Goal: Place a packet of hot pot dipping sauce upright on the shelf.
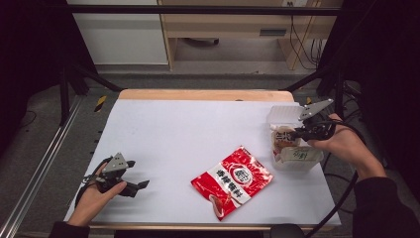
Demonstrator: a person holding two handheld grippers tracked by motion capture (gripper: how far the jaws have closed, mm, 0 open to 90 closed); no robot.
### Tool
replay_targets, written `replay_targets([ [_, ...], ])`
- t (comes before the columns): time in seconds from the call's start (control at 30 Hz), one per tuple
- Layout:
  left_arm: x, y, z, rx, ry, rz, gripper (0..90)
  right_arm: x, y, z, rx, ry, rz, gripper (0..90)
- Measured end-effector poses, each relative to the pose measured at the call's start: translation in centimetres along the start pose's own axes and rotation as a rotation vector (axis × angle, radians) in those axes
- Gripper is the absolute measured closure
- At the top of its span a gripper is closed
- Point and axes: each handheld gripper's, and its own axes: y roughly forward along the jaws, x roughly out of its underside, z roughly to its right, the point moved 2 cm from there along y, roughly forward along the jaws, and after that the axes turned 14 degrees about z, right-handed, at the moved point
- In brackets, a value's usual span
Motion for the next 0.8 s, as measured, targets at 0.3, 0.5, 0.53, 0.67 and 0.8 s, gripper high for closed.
replay_targets([
  [0.3, 0.0, 0.0, 0.0, 0.004, 0.0, -0.004, 7.8, 0.4, -0.7, -0.1, 0.022, 0.026, 0.016, 76.3],
  [0.5, 0.0, 0.1, 0.1, 0.004, 0.005, -0.009, 7.8, -0.1, -1.6, -0.2, 0.059, 0.05, 0.047, 57.3],
  [0.53, 0.1, 0.1, 0.1, 0.004, 0.005, -0.009, 7.8, -0.3, -1.7, -0.3, 0.072, 0.053, 0.052, 54.7],
  [0.67, 0.1, 0.1, 0.0, 0.004, 0.003, -0.009, 7.8, -1.5, -2.4, -0.7, 0.113, 0.037, 0.087, 45.0],
  [0.8, 0.1, 0.1, 0.1, 0.001, 0.006, -0.009, 7.8, -3.4, -3.2, -2.1, 0.132, 0.012, 0.134, 36.4],
])
